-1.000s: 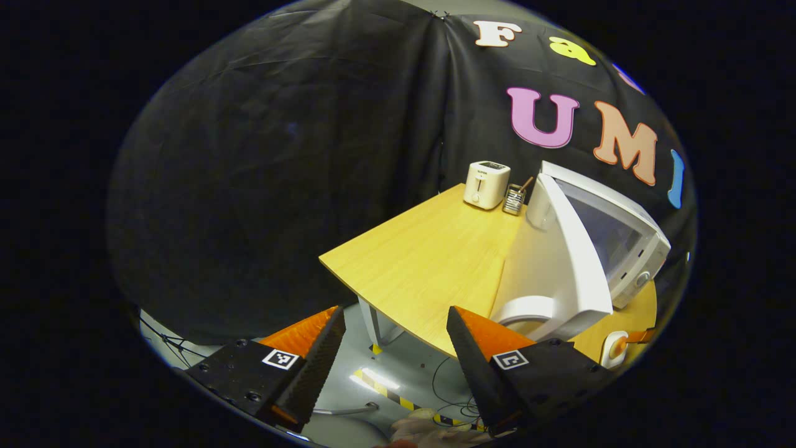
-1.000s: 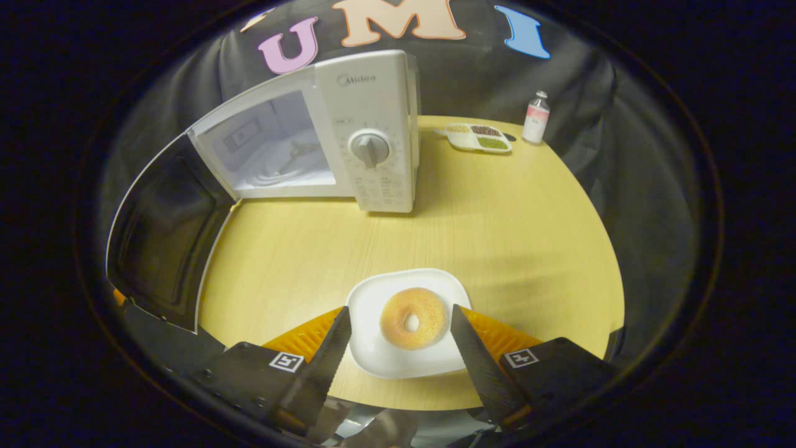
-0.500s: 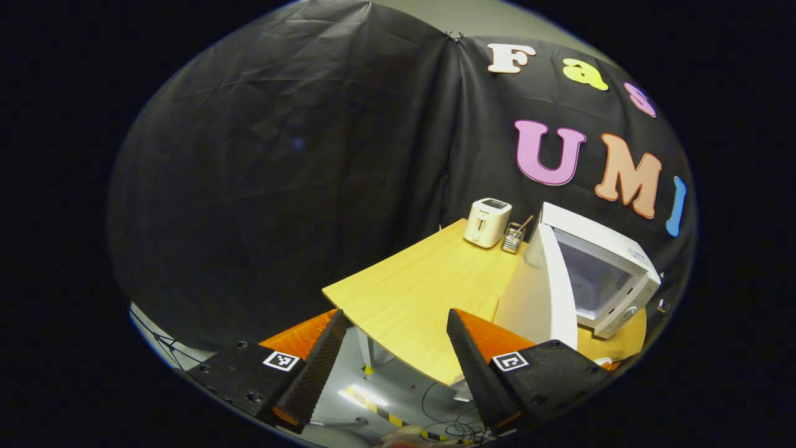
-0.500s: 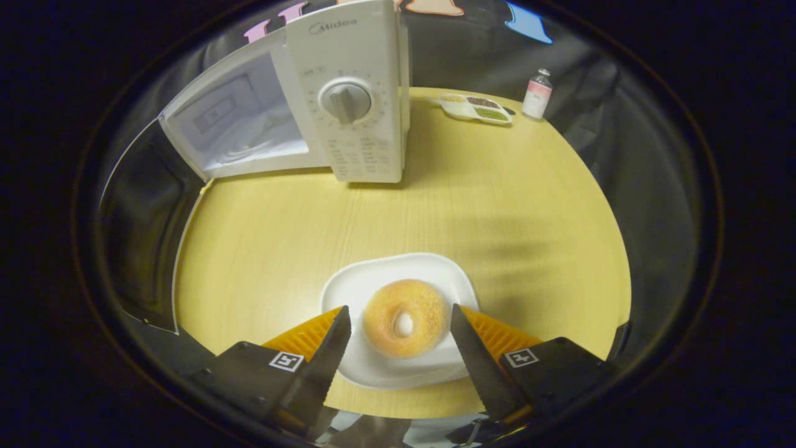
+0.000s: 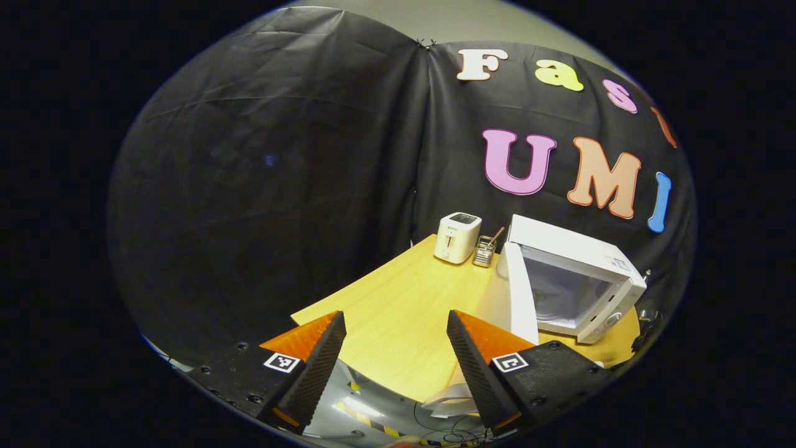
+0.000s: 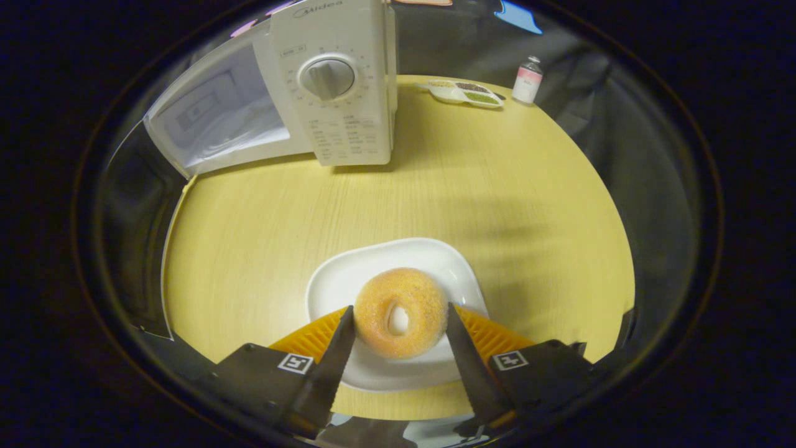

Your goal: Open the microwave oven with the left hand, put the food in, and close the microwave oven.

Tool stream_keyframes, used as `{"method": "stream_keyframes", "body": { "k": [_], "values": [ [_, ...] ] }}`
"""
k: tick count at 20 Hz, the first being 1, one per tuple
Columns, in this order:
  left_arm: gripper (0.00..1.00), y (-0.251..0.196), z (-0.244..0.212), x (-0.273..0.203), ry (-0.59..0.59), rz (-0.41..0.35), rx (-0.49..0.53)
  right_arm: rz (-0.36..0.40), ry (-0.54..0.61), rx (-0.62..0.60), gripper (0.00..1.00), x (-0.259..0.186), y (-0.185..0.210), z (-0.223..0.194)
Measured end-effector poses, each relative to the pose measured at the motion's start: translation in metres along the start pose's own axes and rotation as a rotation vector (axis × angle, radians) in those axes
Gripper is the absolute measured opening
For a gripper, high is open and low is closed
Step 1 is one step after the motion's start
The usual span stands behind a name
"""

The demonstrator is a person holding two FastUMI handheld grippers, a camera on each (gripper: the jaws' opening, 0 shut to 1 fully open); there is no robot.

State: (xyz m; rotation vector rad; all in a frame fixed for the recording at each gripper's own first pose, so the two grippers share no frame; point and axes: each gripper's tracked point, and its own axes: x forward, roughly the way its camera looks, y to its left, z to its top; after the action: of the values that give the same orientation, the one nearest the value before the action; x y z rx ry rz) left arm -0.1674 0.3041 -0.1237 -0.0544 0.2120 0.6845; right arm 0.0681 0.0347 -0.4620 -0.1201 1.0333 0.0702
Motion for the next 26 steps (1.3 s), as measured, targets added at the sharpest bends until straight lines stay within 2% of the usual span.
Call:
{"method": "stream_keyframes", "body": {
  "k": [1,3,7,8,13,15,16,18,22,26],
  "values": [
    [0.96,-0.001,0.001,0.005,-0.004,-0.010,-0.002,0.002,-0.013,0.009,0.79,-0.002,0.002,0.003],
    [0.94,-0.003,-0.003,0.012,0.012,-0.029,-0.018,0.024,-0.049,0.030,0.79,-0.008,0.011,0.008],
    [0.96,-0.002,-0.007,0.028,0.026,-0.058,-0.029,0.078,-0.085,0.081,0.79,-0.027,0.036,0.010],
    [0.96,-0.002,-0.010,0.033,0.034,-0.067,-0.030,0.098,-0.089,0.101,0.84,-0.033,0.045,0.010],
    [0.96,-0.001,-0.012,0.052,0.054,-0.103,-0.020,0.267,-0.103,0.263,0.84,-0.062,0.113,0.014],
    [0.96,0.000,-0.014,0.059,0.063,-0.116,-0.013,0.361,-0.111,0.348,0.83,-0.074,0.146,0.025],
    [0.96,0.000,-0.015,0.061,0.070,-0.122,-0.013,0.406,-0.118,0.388,0.79,-0.080,0.161,0.031],
    [0.96,0.000,-0.016,0.065,0.078,-0.133,-0.011,0.472,-0.152,0.451,0.79,-0.088,0.186,0.046],
    [0.96,0.001,-0.020,0.068,0.094,-0.152,0.009,0.524,-0.255,0.521,0.78,-0.091,0.221,0.079],
    [0.96,-0.002,-0.029,0.063,0.124,-0.174,-0.003,0.540,-0.317,0.584,0.77,-0.082,0.254,0.106]
  ]
}}
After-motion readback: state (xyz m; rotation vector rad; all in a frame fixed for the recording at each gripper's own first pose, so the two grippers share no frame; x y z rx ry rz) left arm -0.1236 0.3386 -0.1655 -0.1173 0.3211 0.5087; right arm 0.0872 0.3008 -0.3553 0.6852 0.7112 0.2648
